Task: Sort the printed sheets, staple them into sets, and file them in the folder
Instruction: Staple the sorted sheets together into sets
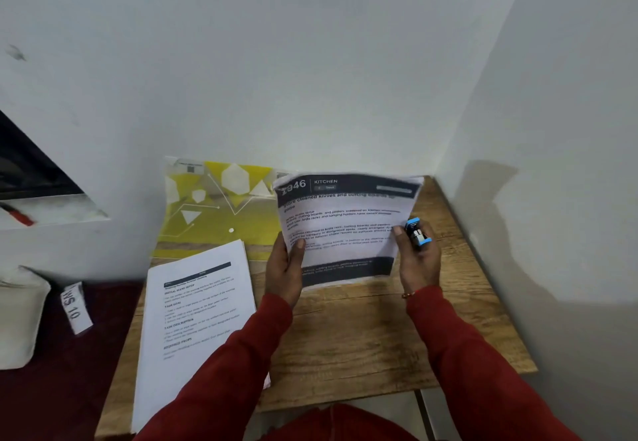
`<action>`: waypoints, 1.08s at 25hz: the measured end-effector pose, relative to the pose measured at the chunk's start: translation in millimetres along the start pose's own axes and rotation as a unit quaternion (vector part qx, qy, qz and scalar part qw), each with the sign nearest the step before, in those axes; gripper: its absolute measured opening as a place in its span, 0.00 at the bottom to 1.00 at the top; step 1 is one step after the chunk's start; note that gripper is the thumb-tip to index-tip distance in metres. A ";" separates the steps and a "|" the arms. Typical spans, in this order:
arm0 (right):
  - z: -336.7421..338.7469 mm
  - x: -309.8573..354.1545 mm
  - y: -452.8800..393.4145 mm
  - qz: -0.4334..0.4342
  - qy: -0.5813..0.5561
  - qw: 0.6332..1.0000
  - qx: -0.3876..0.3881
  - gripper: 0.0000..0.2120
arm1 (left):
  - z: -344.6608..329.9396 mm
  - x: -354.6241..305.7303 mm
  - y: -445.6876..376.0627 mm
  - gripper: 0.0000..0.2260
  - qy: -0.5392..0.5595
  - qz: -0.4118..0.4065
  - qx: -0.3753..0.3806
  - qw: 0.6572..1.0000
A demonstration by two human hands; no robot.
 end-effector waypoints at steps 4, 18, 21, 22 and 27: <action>-1.0 -3.1 5.6 0.016 0.038 0.999 0.019 0.07 | 1.5 9.4 3.2 0.09 -0.021 -0.001 0.011 1.000; 0.5 -51.0 6.7 -0.118 0.076 0.990 0.007 0.15 | 9.7 17.6 -5.9 0.09 -0.051 0.016 0.009 0.999; 0.9 -56.7 8.8 -0.135 0.080 0.987 0.020 0.14 | 13.2 11.5 -19.1 0.09 -0.053 0.028 -0.002 0.998; 0.1 -57.2 10.3 -0.134 0.079 0.988 0.024 0.13 | 13.7 8.5 -22.0 0.08 -0.050 0.032 -0.005 0.998; -1.9 -62.6 13.4 -0.141 0.077 0.986 0.051 0.13 | 6.3 -2.8 -25.9 0.12 -0.024 0.039 0.022 0.999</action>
Point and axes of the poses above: each hand's wrist, its own y-axis away from the middle knuckle, its own z-axis out of the back of the hand, x = y × z, the point moved 7 cm from there along -y, towards the middle knuckle, and after that the axes turned 12 degrees about y, right-handed, at the moved point
